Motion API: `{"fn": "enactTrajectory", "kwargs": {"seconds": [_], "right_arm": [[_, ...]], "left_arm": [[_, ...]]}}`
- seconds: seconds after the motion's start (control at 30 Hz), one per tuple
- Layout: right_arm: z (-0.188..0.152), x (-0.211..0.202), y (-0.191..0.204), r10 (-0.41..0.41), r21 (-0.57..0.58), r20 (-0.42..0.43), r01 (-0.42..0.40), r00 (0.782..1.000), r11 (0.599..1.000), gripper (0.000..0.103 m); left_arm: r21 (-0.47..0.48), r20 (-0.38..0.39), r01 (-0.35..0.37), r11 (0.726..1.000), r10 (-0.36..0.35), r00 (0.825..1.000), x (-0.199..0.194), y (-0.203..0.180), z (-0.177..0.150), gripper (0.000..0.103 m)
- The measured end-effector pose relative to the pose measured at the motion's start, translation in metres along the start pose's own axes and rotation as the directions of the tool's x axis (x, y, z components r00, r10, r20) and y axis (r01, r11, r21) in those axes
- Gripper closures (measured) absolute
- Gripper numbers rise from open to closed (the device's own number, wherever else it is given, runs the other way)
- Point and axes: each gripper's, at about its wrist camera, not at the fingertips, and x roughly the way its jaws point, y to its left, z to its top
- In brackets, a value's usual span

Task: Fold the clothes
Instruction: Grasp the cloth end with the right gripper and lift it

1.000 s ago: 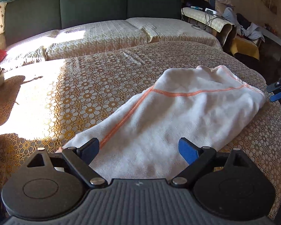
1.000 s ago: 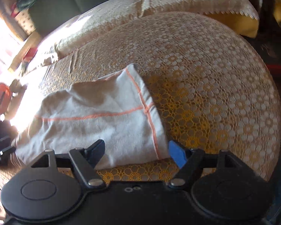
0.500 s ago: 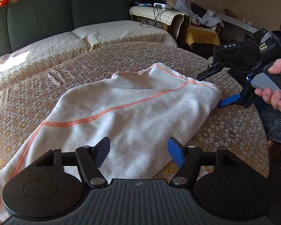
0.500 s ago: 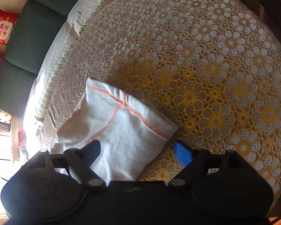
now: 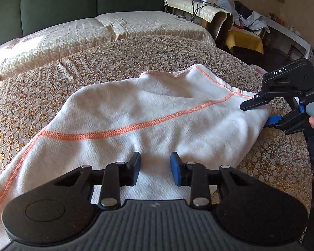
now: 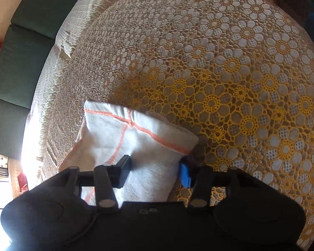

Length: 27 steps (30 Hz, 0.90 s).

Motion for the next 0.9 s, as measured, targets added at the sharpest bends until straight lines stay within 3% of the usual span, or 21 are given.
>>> {"fn": "enactTrajectory", "kwargs": {"seconds": [0.2, 0.43, 0.57, 0.7, 0.9], "right_arm": [[-0.007, -0.01, 0.01, 0.034, -0.076, 0.076, -0.028, 0.997, 0.997, 0.0], [-0.032, -0.04, 0.065, 0.092, -0.326, 0.188, -0.026, 0.978, 0.945, 0.0], [-0.05, -0.056, 0.098, 0.15, -0.436, 0.198, -0.05, 0.969, 0.899, 0.0], [-0.074, -0.065, 0.128, 0.199, -0.563, 0.186, -0.062, 0.962, 0.824, 0.0], [-0.1, -0.066, 0.159, 0.228, -0.674, 0.164, -0.06, 0.96, 0.736, 0.0]], "left_arm": [[-0.016, -0.002, -0.003, 1.0, 0.003, 1.0, 0.004, 0.001, -0.005, 0.074], [-0.036, 0.009, -0.005, 0.999, 0.005, 1.0, 0.003, 0.002, -0.008, 0.073], [-0.051, 0.019, -0.005, 0.999, 0.006, 1.0, 0.002, 0.002, -0.011, 0.073], [-0.056, 0.031, -0.005, 0.998, 0.007, 0.999, 0.001, 0.002, -0.013, 0.073], [0.002, 0.065, 0.025, 1.0, -0.025, 0.998, -0.015, -0.001, -0.021, 0.073]]}}
